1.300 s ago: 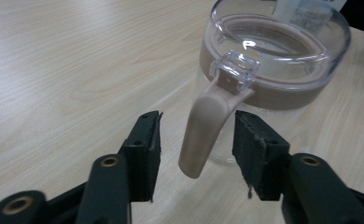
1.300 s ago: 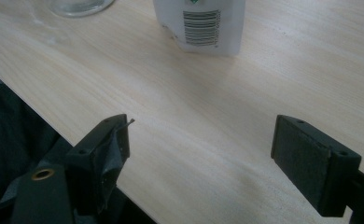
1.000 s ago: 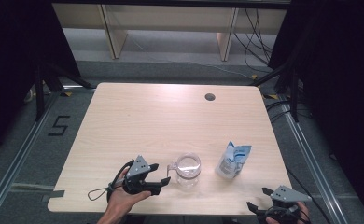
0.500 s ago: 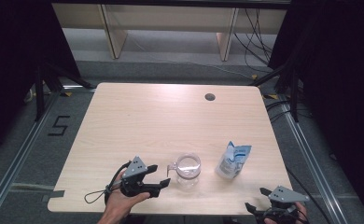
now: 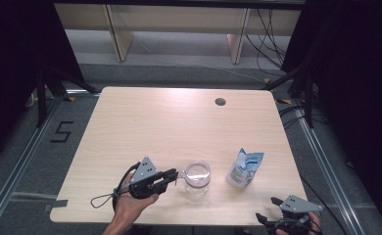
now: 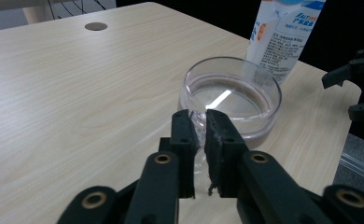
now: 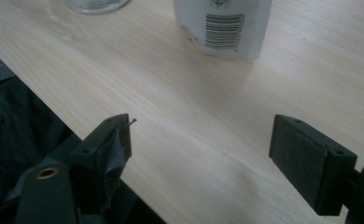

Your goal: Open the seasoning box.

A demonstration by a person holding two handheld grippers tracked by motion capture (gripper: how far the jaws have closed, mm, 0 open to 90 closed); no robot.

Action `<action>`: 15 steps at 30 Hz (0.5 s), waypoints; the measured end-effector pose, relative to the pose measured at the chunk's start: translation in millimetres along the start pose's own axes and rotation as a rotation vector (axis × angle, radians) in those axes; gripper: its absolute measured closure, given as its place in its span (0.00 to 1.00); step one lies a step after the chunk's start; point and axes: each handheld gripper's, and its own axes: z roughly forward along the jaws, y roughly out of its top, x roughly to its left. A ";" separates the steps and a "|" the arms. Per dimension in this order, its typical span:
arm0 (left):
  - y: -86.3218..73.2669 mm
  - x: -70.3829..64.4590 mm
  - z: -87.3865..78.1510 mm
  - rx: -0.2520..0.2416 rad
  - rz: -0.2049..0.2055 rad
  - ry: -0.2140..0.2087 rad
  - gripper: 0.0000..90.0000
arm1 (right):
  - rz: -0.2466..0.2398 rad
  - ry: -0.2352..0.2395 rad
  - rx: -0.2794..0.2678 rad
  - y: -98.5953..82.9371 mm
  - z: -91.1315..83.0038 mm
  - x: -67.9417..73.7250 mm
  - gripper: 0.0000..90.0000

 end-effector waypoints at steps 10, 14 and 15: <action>8.8 0.2 13.4 -0.006 0.019 0.014 0.99 | -0.007 -0.015 0.004 0.3 -0.7 1.4 0.25; 7.2 -0.9 17.7 0.011 0.029 0.024 0.99 | -0.023 -0.011 0.001 1.0 -0.4 1.4 0.25; 6.5 -0.3 18.7 0.002 0.031 0.018 0.99 | -0.026 -0.010 0.005 1.2 -0.7 1.5 0.25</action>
